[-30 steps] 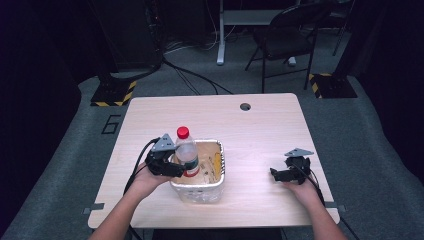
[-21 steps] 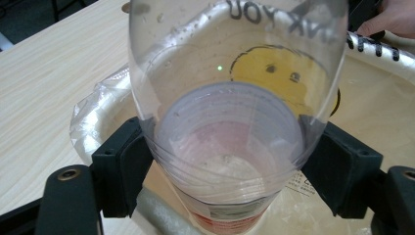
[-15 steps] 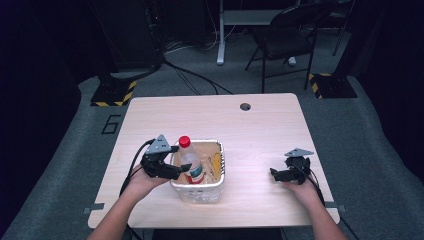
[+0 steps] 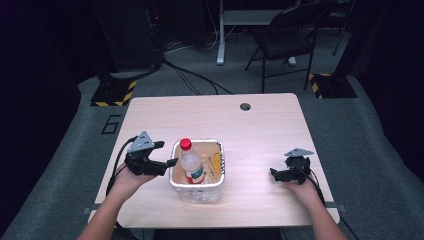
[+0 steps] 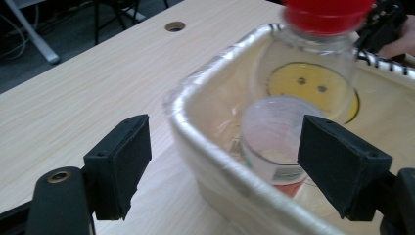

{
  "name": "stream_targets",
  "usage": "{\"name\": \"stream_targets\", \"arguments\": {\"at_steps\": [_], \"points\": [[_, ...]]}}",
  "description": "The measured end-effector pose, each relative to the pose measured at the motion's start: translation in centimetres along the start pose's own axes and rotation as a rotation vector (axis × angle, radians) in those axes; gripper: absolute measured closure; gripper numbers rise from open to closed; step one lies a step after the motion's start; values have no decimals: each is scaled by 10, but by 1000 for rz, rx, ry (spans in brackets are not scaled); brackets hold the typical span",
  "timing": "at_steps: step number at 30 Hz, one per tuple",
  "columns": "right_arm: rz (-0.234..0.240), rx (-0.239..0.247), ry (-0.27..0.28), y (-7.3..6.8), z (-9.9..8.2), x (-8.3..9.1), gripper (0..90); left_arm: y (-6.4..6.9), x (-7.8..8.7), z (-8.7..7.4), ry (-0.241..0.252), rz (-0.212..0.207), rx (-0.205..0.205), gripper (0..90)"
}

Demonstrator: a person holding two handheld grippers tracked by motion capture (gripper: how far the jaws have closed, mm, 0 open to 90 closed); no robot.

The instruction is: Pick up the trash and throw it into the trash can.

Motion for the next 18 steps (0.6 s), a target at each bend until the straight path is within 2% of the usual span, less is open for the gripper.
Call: {"name": "stream_targets", "arguments": {"at_steps": [10,18], "points": [[0,-1,0,0,0,0,0,-29,14,-17,6,95,65,207],[0,0,0,0,0,0,0,-46,13,-31,20,149,112,208]]}}
Point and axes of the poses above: each handheld gripper's, and its own axes: x roughly backward along the jaws, z roughly out of its top, y roughly to its right, the point moved 3 cm from there along -x, roughly forward along the jaws, and after that the axes turned 2 degrees about -z, right-handed, at the moved point
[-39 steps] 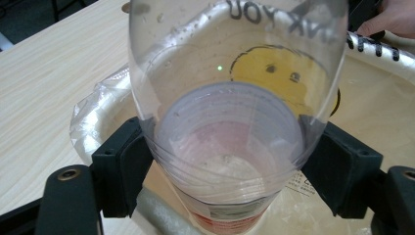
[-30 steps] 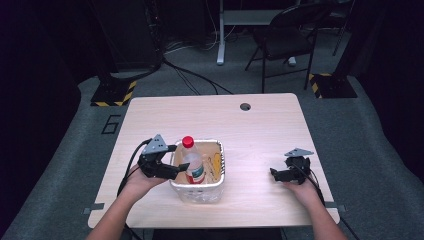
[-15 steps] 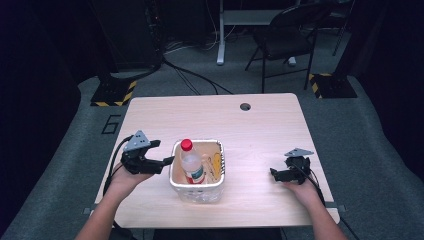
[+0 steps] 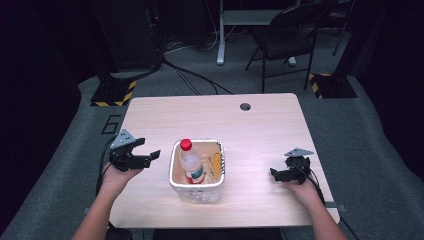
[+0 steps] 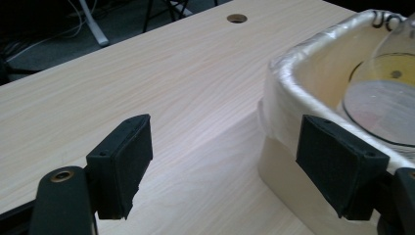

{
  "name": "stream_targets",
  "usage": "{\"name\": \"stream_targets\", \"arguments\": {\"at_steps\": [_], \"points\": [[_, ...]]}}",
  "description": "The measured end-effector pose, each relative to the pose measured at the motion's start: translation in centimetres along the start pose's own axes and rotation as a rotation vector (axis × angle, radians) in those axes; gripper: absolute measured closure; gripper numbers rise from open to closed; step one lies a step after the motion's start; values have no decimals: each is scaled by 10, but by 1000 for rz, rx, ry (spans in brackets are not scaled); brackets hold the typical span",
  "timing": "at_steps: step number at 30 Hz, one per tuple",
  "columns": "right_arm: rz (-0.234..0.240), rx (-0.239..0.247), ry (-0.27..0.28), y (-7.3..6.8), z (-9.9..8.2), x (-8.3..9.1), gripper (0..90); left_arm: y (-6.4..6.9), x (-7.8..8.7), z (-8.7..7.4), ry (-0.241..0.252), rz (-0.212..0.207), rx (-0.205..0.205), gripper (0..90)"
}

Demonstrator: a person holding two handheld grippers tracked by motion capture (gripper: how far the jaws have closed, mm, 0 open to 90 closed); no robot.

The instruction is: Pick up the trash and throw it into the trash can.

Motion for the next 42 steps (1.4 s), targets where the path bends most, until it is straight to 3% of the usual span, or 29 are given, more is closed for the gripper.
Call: {"name": "stream_targets", "arguments": {"at_steps": [9,19,32,42], "points": [[0,0,0,0,0,0,0,-18,-7,-26,-22,67,47,211],[-1,0,-1,0,0,0,0,-31,-18,-52,-42,90,119,215],[-1,0,0,0,0,0,0,-36,-29,-77,-105,117,114,219],[0,1,0,0,0,0,0,-43,-32,-96,-127,128,153,220]]}}
Point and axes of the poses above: each handheld gripper's, and its own axes: x roughly backward along the jaws, z roughly out of its top, y roughly to its right, the point moved 3 cm from there along -x, roughly forward along the jaws, and after that the axes turned 2 degrees about -z, right-handed, at the moved point
